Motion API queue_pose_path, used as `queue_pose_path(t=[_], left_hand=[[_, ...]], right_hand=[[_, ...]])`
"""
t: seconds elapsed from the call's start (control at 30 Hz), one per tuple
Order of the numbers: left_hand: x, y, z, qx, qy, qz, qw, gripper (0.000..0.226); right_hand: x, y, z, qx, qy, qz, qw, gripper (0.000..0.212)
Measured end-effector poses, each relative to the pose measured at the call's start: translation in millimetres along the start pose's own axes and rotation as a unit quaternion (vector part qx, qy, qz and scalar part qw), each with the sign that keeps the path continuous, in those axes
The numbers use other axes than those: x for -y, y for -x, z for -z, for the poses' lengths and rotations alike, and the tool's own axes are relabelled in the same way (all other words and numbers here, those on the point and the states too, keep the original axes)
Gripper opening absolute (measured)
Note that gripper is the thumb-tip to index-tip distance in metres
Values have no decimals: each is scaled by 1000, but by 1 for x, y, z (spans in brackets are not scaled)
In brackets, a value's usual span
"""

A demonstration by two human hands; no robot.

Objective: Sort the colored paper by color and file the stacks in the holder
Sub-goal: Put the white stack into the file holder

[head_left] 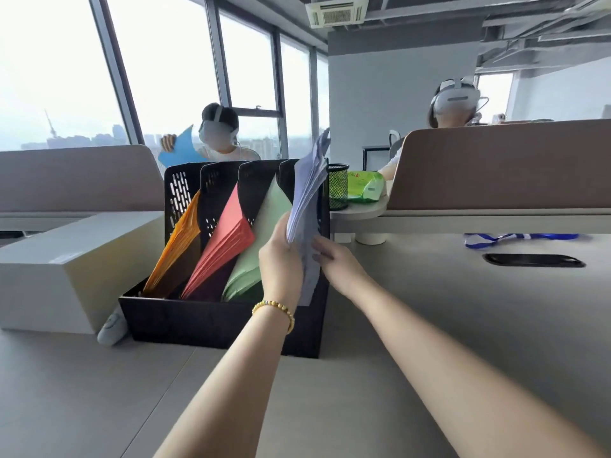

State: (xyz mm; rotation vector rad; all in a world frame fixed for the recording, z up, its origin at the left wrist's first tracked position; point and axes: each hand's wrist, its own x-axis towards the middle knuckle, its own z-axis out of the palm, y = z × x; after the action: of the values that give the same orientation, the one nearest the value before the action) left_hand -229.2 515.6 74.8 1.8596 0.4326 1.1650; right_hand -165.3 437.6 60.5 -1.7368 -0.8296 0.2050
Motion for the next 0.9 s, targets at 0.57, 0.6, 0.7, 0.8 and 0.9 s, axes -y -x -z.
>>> queue_pose_path(t=[0.57, 0.6, 0.7, 0.8, 0.9], left_hand=[[39, 9, 51, 118, -246, -58, 960, 69], [40, 9, 55, 133, -266, -54, 953, 75], [43, 3, 60, 159, -349, -47, 922, 85], [40, -3, 57, 158, -429, -57, 887, 89], [34, -8, 50, 182, -494, -96, 845, 93]], right_hand=[[12, 25, -14, -174, -225, -49, 957, 33], [15, 28, -15, -180, -211, -34, 960, 33], [25, 33, -20, -169, -164, 15, 972, 62], [41, 31, -26, -157, -109, 63, 980, 89], [59, 22, -31, -195, -24, 64, 978, 93]])
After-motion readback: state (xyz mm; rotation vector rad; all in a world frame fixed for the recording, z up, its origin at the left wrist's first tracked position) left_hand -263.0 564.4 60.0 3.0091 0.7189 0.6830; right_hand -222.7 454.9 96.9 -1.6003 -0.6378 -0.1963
